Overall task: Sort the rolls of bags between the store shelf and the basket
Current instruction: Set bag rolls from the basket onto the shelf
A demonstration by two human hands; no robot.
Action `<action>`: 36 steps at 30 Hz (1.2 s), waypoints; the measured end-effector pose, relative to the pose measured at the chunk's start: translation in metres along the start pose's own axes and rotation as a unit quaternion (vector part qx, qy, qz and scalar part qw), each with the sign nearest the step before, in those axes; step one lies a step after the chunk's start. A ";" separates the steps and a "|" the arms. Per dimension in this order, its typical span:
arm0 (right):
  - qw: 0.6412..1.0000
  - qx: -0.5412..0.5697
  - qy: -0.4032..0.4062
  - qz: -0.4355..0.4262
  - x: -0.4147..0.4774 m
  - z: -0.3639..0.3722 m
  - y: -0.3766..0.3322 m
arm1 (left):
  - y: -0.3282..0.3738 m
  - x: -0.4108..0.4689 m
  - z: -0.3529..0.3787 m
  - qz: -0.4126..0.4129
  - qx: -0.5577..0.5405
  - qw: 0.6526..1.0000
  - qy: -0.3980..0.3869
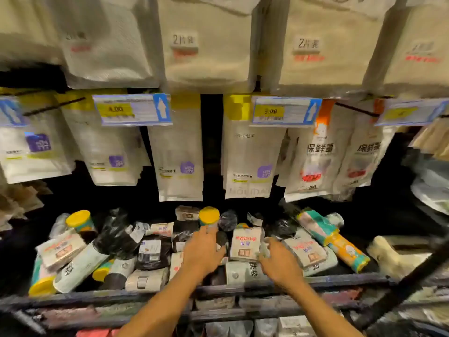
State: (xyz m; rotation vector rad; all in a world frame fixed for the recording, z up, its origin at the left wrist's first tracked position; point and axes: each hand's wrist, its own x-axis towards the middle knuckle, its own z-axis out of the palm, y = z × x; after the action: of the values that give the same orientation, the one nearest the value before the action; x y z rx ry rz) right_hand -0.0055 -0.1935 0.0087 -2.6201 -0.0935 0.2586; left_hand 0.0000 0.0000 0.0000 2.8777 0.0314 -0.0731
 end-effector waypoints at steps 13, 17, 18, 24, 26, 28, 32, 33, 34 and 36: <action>0.979 0.138 -0.025 0.149 0.135 0.072 0.044 | -0.036 0.100 0.112 -0.235 -0.161 0.955 -0.082; 0.961 0.204 -0.016 0.188 0.141 0.091 0.046 | -0.023 0.100 0.116 -0.295 -0.195 0.934 -0.060; 0.954 0.219 -0.009 0.203 0.142 0.093 0.047 | -0.019 0.100 0.117 -0.311 -0.202 0.927 -0.053; 0.930 0.278 0.006 0.239 0.142 0.090 0.050 | -0.011 0.102 0.116 -0.352 -0.244 0.904 -0.007; 0.928 0.278 0.020 0.246 0.138 0.084 0.049 | -0.011 0.099 0.111 -0.361 -0.267 0.894 0.006; 0.932 0.269 0.029 0.242 0.133 0.078 0.048 | -0.012 0.096 0.104 -0.363 -0.286 0.887 0.020; 0.935 0.277 0.046 0.218 0.117 0.054 0.043 | -0.014 0.079 0.080 -0.326 -0.314 0.890 0.043; 0.935 0.280 0.047 0.212 0.111 0.048 0.041 | -0.014 0.074 0.072 -0.319 -0.334 0.885 0.052; 0.937 0.282 0.048 0.201 0.105 0.042 0.038 | -0.015 0.067 0.066 -0.316 -0.352 0.879 0.062; 0.943 0.282 0.048 0.171 0.096 0.032 0.033 | -0.017 0.052 0.051 -0.315 -0.371 0.871 0.069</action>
State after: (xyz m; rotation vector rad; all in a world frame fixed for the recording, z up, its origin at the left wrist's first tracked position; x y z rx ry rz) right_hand 0.0825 -0.1957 -0.0510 -2.0542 0.4156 0.2333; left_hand 0.0488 0.0039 -0.0567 1.9902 0.8313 0.0222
